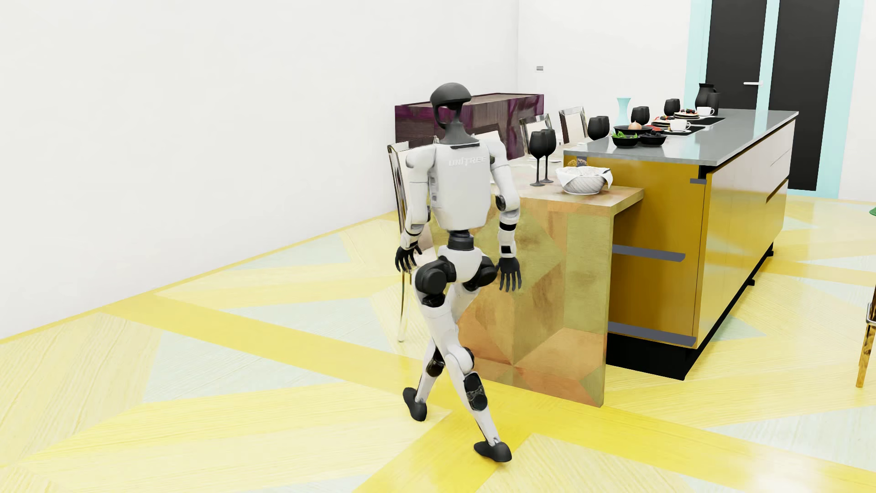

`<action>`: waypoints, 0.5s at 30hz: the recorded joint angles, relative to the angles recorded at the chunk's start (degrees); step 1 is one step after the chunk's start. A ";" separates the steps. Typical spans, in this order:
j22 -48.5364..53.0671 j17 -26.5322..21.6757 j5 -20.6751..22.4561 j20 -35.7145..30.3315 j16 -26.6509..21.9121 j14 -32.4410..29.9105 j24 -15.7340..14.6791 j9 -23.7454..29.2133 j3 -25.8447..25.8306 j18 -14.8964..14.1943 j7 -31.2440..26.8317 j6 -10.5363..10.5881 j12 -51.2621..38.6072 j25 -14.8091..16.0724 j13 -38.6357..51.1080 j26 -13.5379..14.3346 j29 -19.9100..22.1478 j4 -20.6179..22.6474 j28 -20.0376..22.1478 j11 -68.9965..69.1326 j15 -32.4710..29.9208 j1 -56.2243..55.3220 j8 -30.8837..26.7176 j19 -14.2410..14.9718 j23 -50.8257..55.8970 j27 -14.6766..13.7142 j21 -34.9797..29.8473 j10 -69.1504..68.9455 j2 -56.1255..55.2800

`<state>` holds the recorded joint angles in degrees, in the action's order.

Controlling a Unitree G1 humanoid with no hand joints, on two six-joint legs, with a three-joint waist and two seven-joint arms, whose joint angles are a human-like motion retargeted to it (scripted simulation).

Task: Move towards the chair

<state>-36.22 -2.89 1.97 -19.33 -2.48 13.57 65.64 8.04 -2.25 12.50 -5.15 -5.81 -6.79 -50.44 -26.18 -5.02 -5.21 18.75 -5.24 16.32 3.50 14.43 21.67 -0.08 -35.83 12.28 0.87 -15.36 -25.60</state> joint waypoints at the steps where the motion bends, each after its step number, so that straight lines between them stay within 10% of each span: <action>1: -0.52 -0.26 0.43 -0.70 -0.22 -1.37 0.02 -0.10 -0.06 0.38 -1.39 0.48 1.12 0.39 0.34 -0.48 0.48 0.46 -0.20 0.21 -1.30 1.67 -1.83 -6.69 0.06 0.50 1.20 -1.03 1.16; 2: -1.44 -0.46 -0.33 -0.54 -0.51 -3.59 0.38 -0.20 -0.08 0.39 -2.09 1.19 2.73 0.67 0.95 -1.92 1.15 0.73 -0.11 2.29 -4.42 3.09 -1.88 -12.35 0.02 1.14 2.44 -2.71 2.03; 4: -3.94 -0.65 -2.96 2.87 0.07 -10.34 -0.11 -0.19 -0.29 -2.66 -1.83 3.32 7.56 1.29 2.82 -6.71 2.74 0.84 2.60 12.50 0.16 2.46 -1.47 -13.76 -0.56 2.51 5.63 -11.55 1.23; 5: -5.89 -0.38 -4.16 5.05 0.50 -14.17 -1.34 -0.24 -0.49 -11.03 -1.39 4.31 9.85 1.85 3.86 -8.87 3.62 0.80 3.51 15.08 3.17 0.26 -0.69 -12.94 -0.88 3.08 7.37 -19.41 2.55; 6: -8.29 0.08 -5.27 6.82 0.17 -19.00 -2.53 -0.34 -0.86 -25.31 1.38 5.01 11.45 2.56 5.03 -10.75 4.59 -0.69 3.05 15.67 5.30 -3.30 0.48 -11.94 -1.31 3.04 8.91 -28.27 4.89; 7: -10.77 0.42 -6.01 7.29 -1.20 -20.72 -2.28 -0.39 -1.16 -26.97 6.09 5.60 12.55 2.63 6.50 -11.79 5.16 -4.61 1.43 15.40 6.87 -8.00 1.72 -10.82 -1.94 3.17 9.49 -36.91 7.47; 11: -11.57 -0.24 -5.18 9.84 -7.45 -11.71 1.07 -0.41 0.91 -15.91 19.48 7.72 19.09 -1.26 13.09 -11.20 4.36 -26.49 -1.52 11.49 10.83 -24.47 2.33 -6.20 -0.59 -1.81 4.85 -51.32 17.70; 15: -5.97 -0.36 -3.60 21.33 -5.91 -10.57 -4.79 -0.60 5.26 -12.28 22.57 8.73 25.96 -0.36 18.31 -12.06 4.05 -36.33 0.37 8.99 14.00 -33.68 -4.14 -2.10 8.30 -6.90 -0.68 -30.70 23.93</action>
<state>-42.18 -3.24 -1.63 2.01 -8.40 3.00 60.85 7.44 3.01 0.22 17.42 2.91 19.17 -50.80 -7.87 -17.08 -1.16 -17.57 -4.88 25.31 17.50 -19.24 17.53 -2.18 -27.53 5.38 0.18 -46.06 -1.67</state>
